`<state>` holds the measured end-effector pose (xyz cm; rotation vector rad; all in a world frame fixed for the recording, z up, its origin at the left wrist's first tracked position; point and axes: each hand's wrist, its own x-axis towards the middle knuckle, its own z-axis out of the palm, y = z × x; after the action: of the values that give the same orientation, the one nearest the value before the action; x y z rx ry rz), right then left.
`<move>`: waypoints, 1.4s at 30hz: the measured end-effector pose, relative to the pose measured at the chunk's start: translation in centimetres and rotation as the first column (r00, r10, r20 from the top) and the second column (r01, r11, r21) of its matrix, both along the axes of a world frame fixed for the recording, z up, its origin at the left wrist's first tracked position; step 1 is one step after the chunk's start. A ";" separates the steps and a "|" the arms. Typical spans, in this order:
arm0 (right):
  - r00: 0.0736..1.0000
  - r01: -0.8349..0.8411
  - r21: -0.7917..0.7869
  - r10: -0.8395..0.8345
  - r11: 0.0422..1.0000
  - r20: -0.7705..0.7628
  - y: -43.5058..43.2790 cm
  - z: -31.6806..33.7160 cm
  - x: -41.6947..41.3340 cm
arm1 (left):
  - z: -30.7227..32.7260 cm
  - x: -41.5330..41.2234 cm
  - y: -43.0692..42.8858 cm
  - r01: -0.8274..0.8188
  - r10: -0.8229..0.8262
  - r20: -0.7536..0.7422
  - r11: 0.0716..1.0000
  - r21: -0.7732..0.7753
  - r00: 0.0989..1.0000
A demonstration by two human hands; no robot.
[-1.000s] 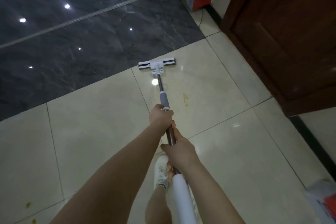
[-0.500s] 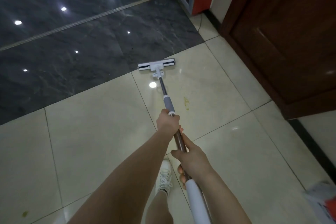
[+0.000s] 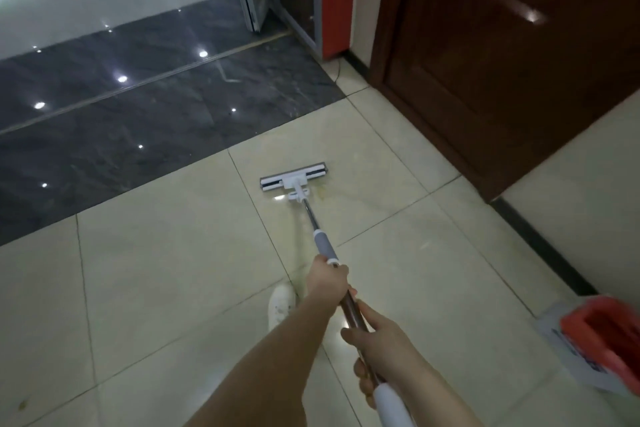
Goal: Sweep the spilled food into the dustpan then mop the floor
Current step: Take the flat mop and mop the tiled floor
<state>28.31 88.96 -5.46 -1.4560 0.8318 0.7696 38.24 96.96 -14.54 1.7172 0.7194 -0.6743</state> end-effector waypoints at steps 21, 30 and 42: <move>0.915 -0.353 -0.340 0.397 0.872 0.066 -5.8 0.5 -8.6 | 0.1 -10.4 -6.8 -0.104 0.103 -0.006 0.990 -0.091 0.995; 0.894 -0.428 -0.305 0.448 0.851 -0.004 -3.3 -4.1 9.0 | -4.6 7.6 -3.6 -0.119 0.124 0.039 0.985 -0.123 0.991; 0.888 -0.422 -0.230 0.451 0.877 0.094 6.9 -13.6 43.1 | -15.3 42.9 6.9 -0.090 0.098 0.143 0.994 -0.064 0.985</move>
<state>71.39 95.87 -19.11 -1.8979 0.4787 0.9201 81.11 103.87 -29.86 1.6505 0.6680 -0.4940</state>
